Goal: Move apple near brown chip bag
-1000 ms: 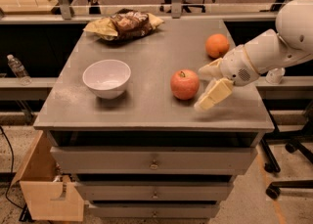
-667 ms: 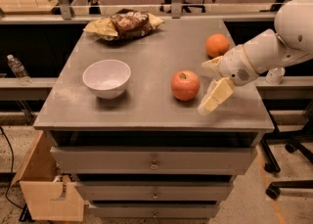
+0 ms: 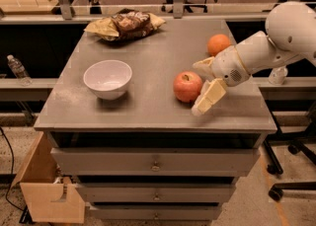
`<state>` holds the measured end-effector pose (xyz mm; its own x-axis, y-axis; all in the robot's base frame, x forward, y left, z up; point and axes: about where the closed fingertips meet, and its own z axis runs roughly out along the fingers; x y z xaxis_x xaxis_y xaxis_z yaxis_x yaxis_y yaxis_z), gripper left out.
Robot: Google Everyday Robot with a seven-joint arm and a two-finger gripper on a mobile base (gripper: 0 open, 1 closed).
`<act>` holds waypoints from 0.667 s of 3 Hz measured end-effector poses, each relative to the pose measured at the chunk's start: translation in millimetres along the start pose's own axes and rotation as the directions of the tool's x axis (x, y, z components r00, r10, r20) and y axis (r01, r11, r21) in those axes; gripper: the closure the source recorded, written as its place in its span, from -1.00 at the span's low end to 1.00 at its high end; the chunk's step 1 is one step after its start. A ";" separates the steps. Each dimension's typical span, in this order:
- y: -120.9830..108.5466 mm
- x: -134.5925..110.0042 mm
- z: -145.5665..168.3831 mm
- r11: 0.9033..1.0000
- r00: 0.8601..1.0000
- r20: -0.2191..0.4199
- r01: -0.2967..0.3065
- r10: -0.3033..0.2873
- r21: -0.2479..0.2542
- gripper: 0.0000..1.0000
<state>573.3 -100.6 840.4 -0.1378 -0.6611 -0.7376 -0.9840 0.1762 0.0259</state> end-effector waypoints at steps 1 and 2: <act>4.4 -8.9 3.2 1.000 1.000 0.015 0.023 -0.023 -0.008 -0.51; 7.1 -15.6 2.5 1.000 0.999 0.019 0.029 -0.029 -0.007 -0.06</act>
Offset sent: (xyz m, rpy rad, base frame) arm -0.0065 0.0141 0.0191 0.0198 -0.0299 0.0186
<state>568.7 -87.2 850.5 -0.1072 -0.6517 -0.7509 -0.9884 0.1518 0.0094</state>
